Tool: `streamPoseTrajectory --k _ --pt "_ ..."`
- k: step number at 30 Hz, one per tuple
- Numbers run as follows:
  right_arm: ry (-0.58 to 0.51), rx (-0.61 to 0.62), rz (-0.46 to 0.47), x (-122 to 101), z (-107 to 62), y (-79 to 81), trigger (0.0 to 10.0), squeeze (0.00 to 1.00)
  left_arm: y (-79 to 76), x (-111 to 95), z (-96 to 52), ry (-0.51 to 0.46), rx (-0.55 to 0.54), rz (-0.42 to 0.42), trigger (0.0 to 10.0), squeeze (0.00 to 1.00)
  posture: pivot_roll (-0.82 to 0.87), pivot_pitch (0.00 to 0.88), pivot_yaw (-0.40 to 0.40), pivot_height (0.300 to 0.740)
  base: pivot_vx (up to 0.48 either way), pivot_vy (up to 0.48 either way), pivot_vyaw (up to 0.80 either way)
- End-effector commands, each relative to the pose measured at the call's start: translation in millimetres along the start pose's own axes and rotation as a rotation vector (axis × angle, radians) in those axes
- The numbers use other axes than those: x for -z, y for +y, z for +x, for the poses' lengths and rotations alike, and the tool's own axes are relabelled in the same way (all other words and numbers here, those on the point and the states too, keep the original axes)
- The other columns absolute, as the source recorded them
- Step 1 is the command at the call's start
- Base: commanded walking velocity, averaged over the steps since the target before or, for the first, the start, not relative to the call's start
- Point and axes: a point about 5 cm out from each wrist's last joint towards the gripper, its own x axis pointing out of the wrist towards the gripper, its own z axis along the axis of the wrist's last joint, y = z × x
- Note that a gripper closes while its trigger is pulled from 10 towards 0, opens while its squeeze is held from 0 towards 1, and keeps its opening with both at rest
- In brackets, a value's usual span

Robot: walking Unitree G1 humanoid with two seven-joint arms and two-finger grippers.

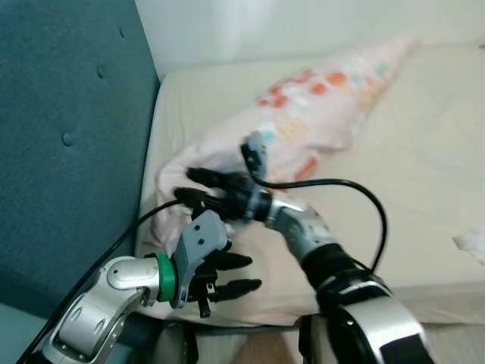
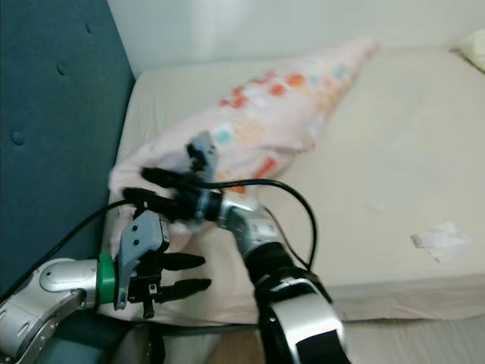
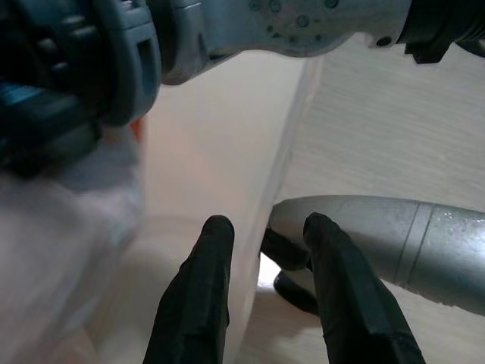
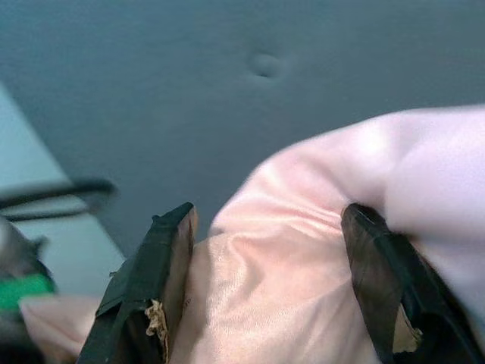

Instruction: Clean up the room

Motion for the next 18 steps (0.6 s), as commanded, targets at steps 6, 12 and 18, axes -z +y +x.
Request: streamPoseTrajectory --k 6,12,18 --pt "-0.095 0.654 0.094 31 -97.0 -43.9 10.0 0.0 -1.7 2 6.5 -0.008 -0.001 -0.017 10.0 0.0 -0.05 0.189 0.102 0.596 0.0 0.0 0.0" --pt "-0.081 1.132 0.251 95 -163.9 -32.5 10.0 0.0 17.7 13 -6.7 0.082 -0.065 0.083 10.0 0.0 -0.04 0.18 0.127 0.596 0.0 0.0 0.0" --pt "-0.052 1.425 0.226 103 -213.8 -30.9 10.0 0.0 54.5 15 1.5 0.093 -0.326 0.06 10.0 0.0 -0.06 0.173 0.131 0.596 0.0 0.0 0.0"
